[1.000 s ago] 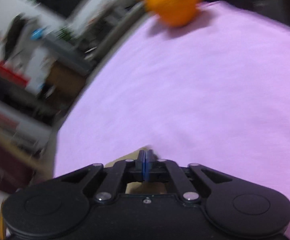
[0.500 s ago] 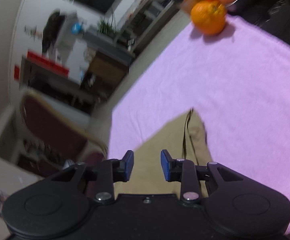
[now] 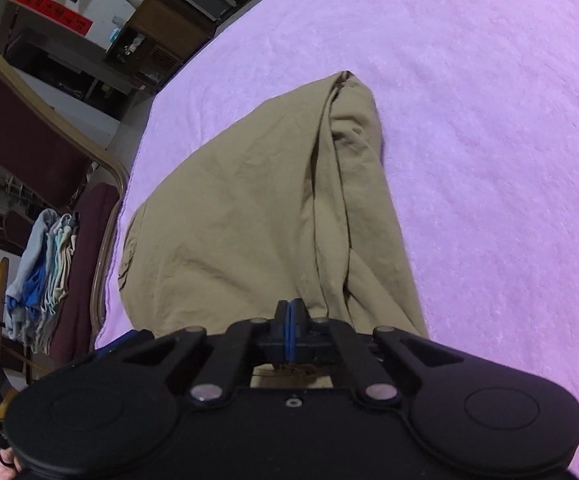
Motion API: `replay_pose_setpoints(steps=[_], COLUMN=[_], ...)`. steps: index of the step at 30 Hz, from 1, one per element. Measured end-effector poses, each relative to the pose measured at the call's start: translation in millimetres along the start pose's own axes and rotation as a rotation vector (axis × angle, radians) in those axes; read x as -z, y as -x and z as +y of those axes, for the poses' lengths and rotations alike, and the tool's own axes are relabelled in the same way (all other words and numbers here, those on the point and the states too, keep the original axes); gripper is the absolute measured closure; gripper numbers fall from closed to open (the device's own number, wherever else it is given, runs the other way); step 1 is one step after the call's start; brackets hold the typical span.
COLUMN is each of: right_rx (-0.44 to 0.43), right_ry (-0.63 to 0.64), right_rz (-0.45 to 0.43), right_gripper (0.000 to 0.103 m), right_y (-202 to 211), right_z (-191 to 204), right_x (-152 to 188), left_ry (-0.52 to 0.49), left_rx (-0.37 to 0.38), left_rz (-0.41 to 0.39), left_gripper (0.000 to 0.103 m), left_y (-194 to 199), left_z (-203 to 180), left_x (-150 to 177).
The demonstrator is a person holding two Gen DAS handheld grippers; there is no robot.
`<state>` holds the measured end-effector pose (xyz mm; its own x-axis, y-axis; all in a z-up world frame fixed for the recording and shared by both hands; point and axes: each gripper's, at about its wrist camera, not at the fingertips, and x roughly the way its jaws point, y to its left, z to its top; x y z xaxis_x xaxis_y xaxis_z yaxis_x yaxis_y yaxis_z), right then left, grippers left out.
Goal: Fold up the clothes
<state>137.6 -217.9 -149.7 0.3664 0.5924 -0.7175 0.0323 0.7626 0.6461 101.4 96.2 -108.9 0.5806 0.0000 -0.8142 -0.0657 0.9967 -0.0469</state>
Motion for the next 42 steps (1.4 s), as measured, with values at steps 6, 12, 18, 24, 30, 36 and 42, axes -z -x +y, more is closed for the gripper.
replay_pose_setpoints(steps=[6, 12, 18, 24, 30, 36, 42], right_rx=[-0.053, -0.043, -0.029, -0.043, -0.141, -0.3, -0.245], right_ry=[-0.015, -0.153, -0.255, -0.281, -0.384, -0.523, -0.443], right_rz=[-0.17, -0.183, -0.134, -0.142, -0.189, -0.128, -0.16], right_gripper=[0.053, 0.048, 0.047, 0.047, 0.049, 0.053, 0.052], right_y=[58.6, 58.1, 41.0, 32.5, 24.3, 11.0, -4.8], right_z=[-9.8, -39.5, -54.1, -57.6, -67.1, -74.1, -40.4], right_x=[4.1, 9.0, 8.6, 13.4, 16.8, 36.8, 47.1], left_ry=[0.232, 0.397, 0.319, 0.277, 0.244, 0.234, 0.231], left_rx=[0.118, 0.16, 0.161, 0.108, 0.095, 0.09, 0.089], left_rz=[-0.085, -0.009, 0.068, 0.116, 0.108, 0.105, 0.106], left_gripper=[0.059, 0.05, 0.051, 0.043, 0.043, 0.042, 0.042], left_y=[35.5, 17.7, -3.2, -18.0, -15.6, -14.2, -14.7], left_z=[39.0, 55.9, 38.9, 29.3, 28.1, 26.9, 26.1], left_x=[3.2, 0.2, -0.1, -0.3, 1.8, 2.3, 2.4])
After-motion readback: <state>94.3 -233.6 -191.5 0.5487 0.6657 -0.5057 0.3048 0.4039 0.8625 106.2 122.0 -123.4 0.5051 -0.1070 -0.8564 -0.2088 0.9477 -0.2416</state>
